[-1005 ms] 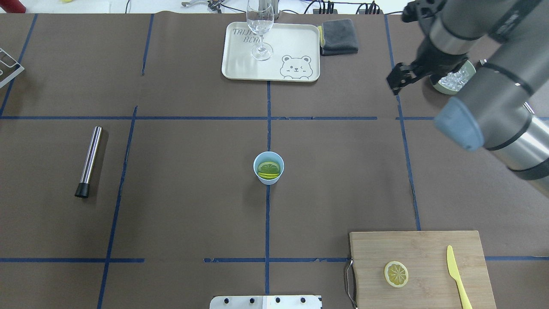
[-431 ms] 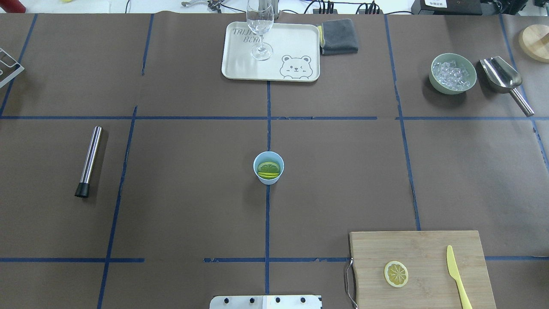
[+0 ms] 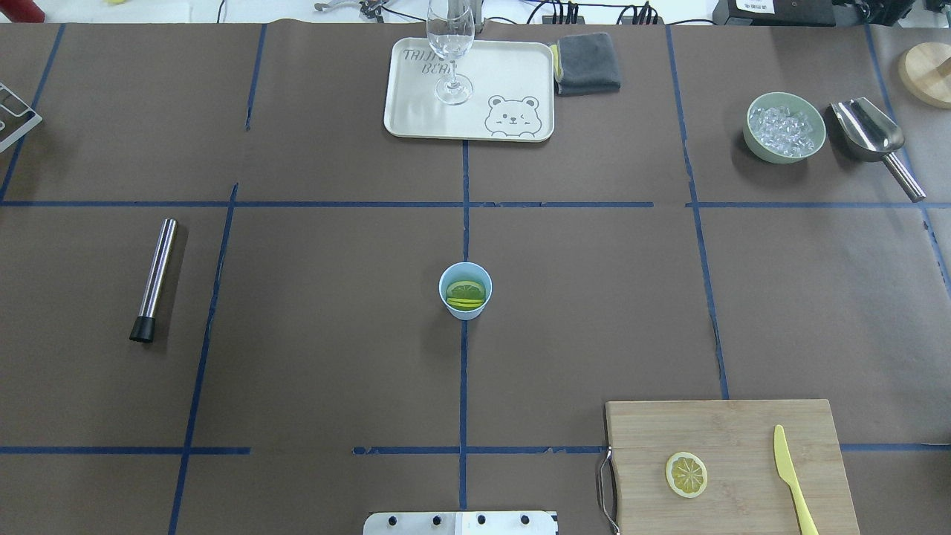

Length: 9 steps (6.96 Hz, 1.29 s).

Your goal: Squeeze lemon into cup

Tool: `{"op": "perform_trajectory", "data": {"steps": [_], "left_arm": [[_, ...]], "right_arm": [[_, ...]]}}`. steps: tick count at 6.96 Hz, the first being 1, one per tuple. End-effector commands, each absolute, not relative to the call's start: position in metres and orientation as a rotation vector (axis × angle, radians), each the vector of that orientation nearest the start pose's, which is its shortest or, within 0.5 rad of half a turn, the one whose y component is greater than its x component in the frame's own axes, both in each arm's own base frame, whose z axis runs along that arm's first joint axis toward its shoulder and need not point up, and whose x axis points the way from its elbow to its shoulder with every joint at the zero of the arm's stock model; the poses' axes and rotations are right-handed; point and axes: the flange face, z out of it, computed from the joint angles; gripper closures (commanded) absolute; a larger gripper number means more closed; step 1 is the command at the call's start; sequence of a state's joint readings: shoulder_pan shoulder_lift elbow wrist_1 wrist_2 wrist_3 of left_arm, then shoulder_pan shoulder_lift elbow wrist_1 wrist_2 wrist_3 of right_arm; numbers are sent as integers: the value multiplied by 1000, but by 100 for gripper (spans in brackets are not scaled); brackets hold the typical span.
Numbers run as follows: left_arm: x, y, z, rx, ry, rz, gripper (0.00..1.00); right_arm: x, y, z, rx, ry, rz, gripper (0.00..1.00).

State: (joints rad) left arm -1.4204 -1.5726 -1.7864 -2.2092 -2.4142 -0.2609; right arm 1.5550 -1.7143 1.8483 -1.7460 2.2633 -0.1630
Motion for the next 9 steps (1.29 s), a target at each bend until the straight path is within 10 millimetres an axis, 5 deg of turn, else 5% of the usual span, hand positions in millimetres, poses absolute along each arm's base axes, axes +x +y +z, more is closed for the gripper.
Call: {"op": "perform_trajectory", "data": {"steps": [1,3,5,9], "left_arm": [[70,-493,487,543,933,205,0],[122,-484,499,424,923,70,1],[193,-471,503,342,885,-79,14],[270,-450,527,263,835,-156,22]], "right_arm": [[71,-405,628,1,-701,-145,0],[71,-399,633,-8,-702,-148,0],[72,-397,635,-9,-703,-152,0],[72,-396,636,-9,-703,-154,0]]}}
